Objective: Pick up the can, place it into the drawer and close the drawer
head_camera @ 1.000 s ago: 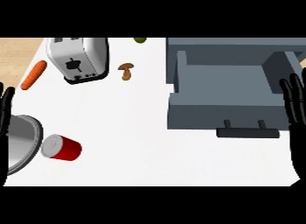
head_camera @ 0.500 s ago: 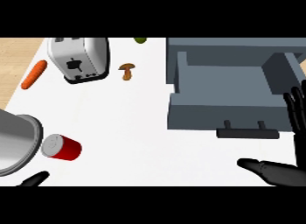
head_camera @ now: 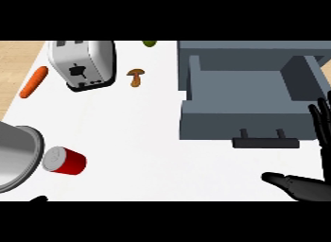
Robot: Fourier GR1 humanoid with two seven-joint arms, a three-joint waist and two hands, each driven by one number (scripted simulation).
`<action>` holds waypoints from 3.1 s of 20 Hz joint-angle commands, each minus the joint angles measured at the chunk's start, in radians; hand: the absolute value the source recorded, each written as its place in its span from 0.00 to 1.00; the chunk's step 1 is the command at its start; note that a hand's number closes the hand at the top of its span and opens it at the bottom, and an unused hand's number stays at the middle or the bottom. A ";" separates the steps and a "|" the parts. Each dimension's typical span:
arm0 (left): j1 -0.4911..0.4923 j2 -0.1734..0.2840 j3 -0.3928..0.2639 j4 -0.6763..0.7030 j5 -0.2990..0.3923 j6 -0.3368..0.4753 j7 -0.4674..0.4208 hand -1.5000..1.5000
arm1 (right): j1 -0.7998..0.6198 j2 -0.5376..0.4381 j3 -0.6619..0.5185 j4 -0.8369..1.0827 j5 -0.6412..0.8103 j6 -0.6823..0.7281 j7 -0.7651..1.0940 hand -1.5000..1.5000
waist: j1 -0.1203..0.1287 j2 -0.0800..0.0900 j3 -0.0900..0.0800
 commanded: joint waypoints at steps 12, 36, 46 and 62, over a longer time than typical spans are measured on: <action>-0.055 -0.005 -0.129 0.223 -0.060 0.132 -0.041 0.00 | 0.065 -0.035 -0.084 -0.101 -0.070 0.071 0.019 0.00 | -0.007 0.000 0.000; -0.163 -0.005 0.068 0.901 0.331 0.122 -0.641 0.00 | 0.095 -0.057 -0.219 -0.186 -0.167 0.150 0.085 0.00 | -0.006 0.000 0.000; -0.301 0.020 0.180 1.236 0.449 0.027 -0.829 0.00 | 0.127 0.018 -0.161 -0.204 -0.071 0.142 0.050 0.00 | -0.007 0.001 0.000; -0.514 0.123 0.235 1.571 0.486 -0.170 -0.931 0.00 | 0.030 -0.022 -0.233 -0.190 -0.117 0.150 0.119 0.00 | -0.010 0.002 -0.001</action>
